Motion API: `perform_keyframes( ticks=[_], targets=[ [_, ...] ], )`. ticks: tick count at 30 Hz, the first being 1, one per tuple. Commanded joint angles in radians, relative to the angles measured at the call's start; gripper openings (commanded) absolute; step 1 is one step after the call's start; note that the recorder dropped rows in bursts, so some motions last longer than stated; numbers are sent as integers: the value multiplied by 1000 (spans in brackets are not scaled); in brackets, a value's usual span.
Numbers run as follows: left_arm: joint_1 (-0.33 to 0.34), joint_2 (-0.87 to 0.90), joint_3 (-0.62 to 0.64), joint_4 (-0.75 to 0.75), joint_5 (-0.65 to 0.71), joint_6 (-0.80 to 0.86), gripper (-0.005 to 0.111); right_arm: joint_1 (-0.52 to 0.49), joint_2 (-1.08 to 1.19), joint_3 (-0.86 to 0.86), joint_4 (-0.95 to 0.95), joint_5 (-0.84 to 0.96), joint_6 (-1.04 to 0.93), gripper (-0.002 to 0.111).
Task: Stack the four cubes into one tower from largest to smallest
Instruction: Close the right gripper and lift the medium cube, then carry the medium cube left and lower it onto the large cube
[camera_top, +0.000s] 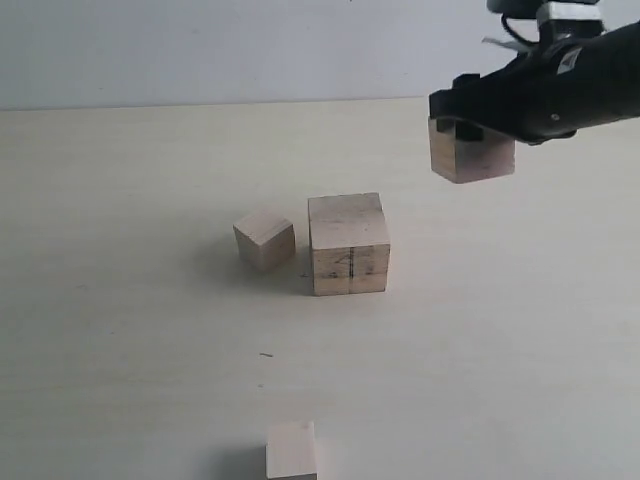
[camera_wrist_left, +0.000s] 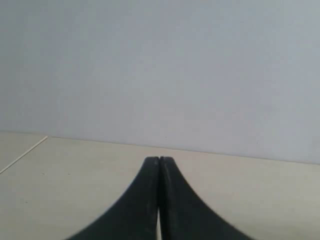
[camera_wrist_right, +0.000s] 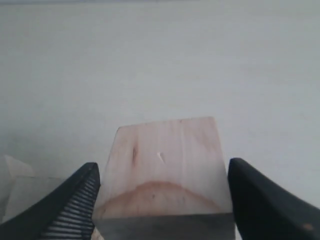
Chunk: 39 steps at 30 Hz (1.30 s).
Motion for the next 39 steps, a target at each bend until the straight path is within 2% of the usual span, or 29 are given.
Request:
perform_keyframes(
  ticks=[1,4,7,11,15,17,20,24,31,34,35,36,37,39],
  targets=[
    [-5,-6,-1,-5,0,2,0,0,-92,-7,65,13,-17,50],
    [-5,-6,-1,-5,0,2,0,32,-99,-7,263,13,-79,50],
    [-5,-6,-1,-5,0,2,0,158,-61,-7,410,-37,-219,50],
    [-5,-6,-1,-5,0,2,0,252,-15,-7,413,-282,-296,50],
    [-5,-6,-1,-5,0,2,0,265,34,-5,420,-262,-238,50],
    [-5,-6,-1,-5,0,2,0,306,67,0,420,-259,-171,49],
    [-5,-6,-1,-5,0,2,0,360,82,0,417,-313,-174,48],
    [-5,-6,-1,-5,0,2,0,366,90,0,417,-351,-184,46],
    [-5,-6,-1,-5,0,2,0,366,94,0,420,-448,-391,43],
    [-5,-6,-1,-5,0,2,0,352,96,0,420,-499,-551,42],
    [-5,-6,-1,-5,0,2,0,348,96,0,426,-485,-620,42],
    [-5,-6,-1,-5,0,2,0,348,96,0,438,-447,-619,42],
    [-5,-6,-1,-5,0,2,0,348,96,0,486,-323,-607,42],
    [-5,-6,-1,-5,0,2,0,350,115,16,577,-264,-555,42]
  ],
)
